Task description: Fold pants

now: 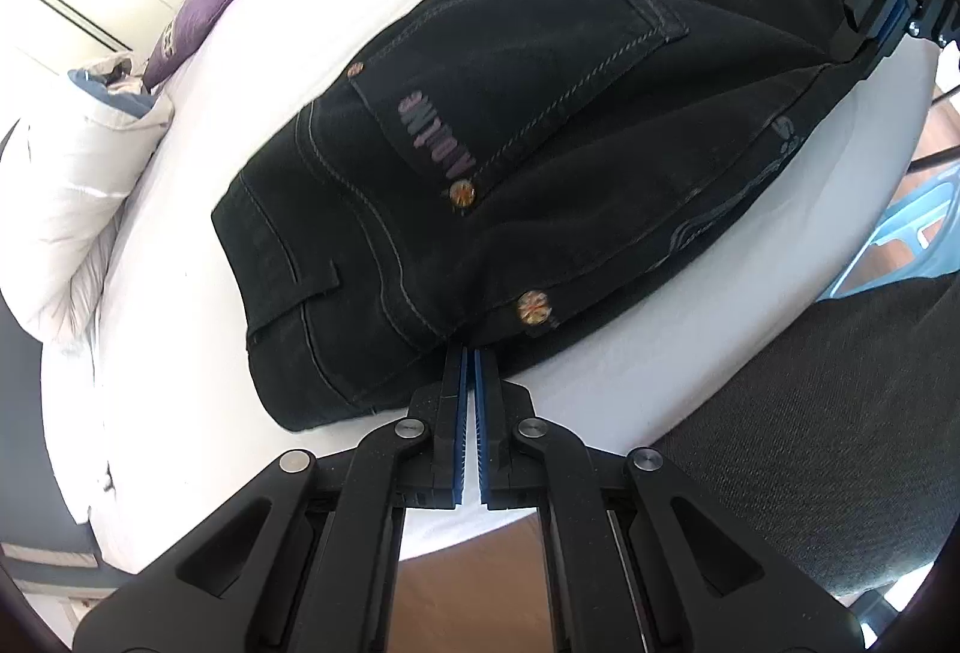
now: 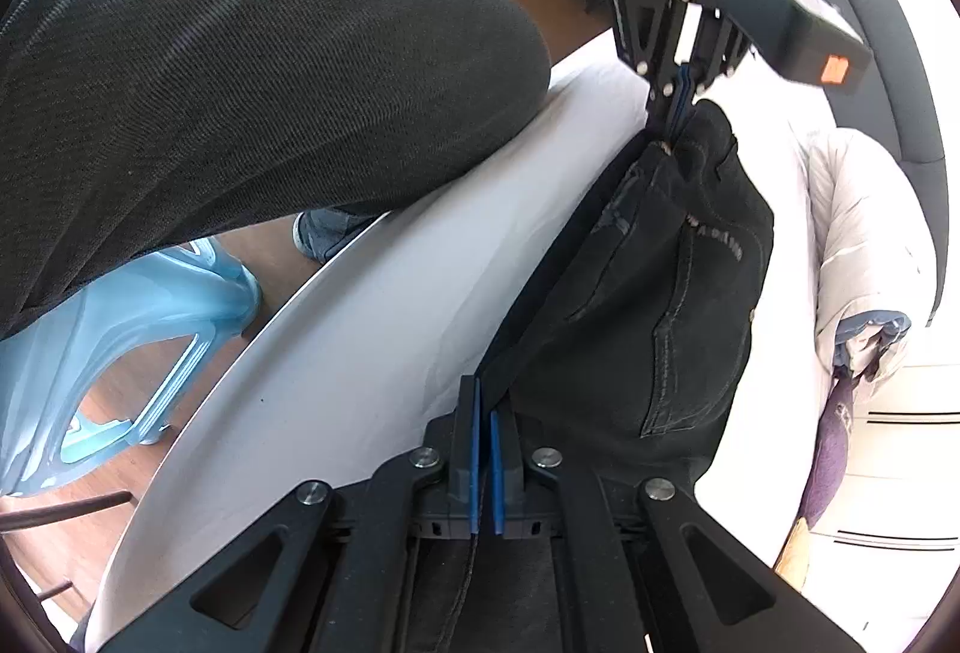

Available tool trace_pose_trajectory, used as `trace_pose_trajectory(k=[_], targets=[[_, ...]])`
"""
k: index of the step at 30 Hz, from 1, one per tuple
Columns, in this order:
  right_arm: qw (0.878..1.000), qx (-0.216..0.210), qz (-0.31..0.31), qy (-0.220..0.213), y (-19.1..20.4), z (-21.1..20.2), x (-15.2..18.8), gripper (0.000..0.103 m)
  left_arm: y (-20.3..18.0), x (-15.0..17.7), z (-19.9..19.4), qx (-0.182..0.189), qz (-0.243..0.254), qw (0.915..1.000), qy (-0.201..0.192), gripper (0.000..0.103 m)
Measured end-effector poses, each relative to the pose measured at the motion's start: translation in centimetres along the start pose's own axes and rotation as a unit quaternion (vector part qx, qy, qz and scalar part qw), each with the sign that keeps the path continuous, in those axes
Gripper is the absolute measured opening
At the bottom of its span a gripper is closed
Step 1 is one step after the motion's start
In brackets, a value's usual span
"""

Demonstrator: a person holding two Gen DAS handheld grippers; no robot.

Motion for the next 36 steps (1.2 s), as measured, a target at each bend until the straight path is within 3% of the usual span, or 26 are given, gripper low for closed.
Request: trace_pose_trajectory(k=[6,10,12,13,14,17,20,22,26,29,30,32,34,35,36], targets=[[1.000,-0.004,0.024,0.007,0.2,1.1,0.3,0.004,0.7,1.8,1.5,-0.041,-0.014,0.9985,0.034,0.001],[0.999,0.000,0.049,0.004,-0.1,1.2,0.5,0.004,1.3,3.1,0.8,-0.038,-0.016,0.9975,0.057,0.002],[0.998,0.004,0.060,0.004,-0.2,1.2,0.8,0.011,1.5,3.5,0.1,-0.037,-0.013,0.9973,0.062,0.002],[0.998,0.009,0.067,0.004,-0.3,1.2,0.9,0.018,1.9,3.3,-0.2,-0.044,-0.016,0.9970,0.062,0.002],[0.997,0.013,0.073,0.003,-0.3,1.2,1.0,0.034,2.4,3.0,-0.8,-0.050,-0.027,0.9968,0.056,0.002],[0.994,0.037,0.099,0.000,-0.6,0.7,1.7,0.053,3.7,-0.1,-3.2,-0.031,-0.087,0.9957,0.009,0.002],[0.989,0.047,0.140,-0.004,-0.7,0.1,2.6,0.066,3.5,-4.6,-4.1,-0.013,-0.110,0.9933,-0.034,0.002],[0.985,0.053,0.166,-0.005,-0.4,-0.7,3.3,0.066,2.4,-7.7,-3.6,0.006,-0.114,0.9918,-0.057,0.002],[0.968,0.057,0.244,-0.010,0.6,-2.7,5.2,0.066,-0.6,-12.1,-1.2,0.039,-0.115,0.9907,-0.061,0.002],[0.941,0.044,0.335,-0.021,2.0,-4.2,7.3,0.066,-3.8,-14.4,2.1,0.051,-0.111,0.9921,-0.031,0.002],[0.928,0.040,0.369,-0.027,2.5,-4.7,8.1,0.066,-4.5,-14.4,3.6,0.048,-0.112,0.9925,-0.007,0.002],[0.891,0.029,0.450,-0.043,3.4,-5.9,10.2,0.066,-5.0,-14.4,4.5,0.037,-0.119,0.9922,-0.005,0.002],[0.833,0.023,0.549,-0.070,3.9,-7.3,13.5,0.066,-4.7,-14.6,4.5,0.044,-0.128,0.9907,0.009,0.002],[0.793,0.020,0.602,-0.089,4.0,-8.1,15.6,0.066,-4.6,-14.8,4.4,0.047,-0.130,0.9903,0.017,0.002],[0.745,0.019,0.656,-0.114,4.3,-8.8,18.1,0.066,-4.3,-15.3,4.2,0.048,-0.130,0.9900,0.024,0.002]])
Point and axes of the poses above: each gripper's, at about its wrist camera, not at the fingertips, and z roughly the way its jaws point, y to its left, x to its underside, the point moved 5 cm from there along z, roughly the way its jaws point, and after that the axes turned 4 degrees about -x, right-handed, at the moved point
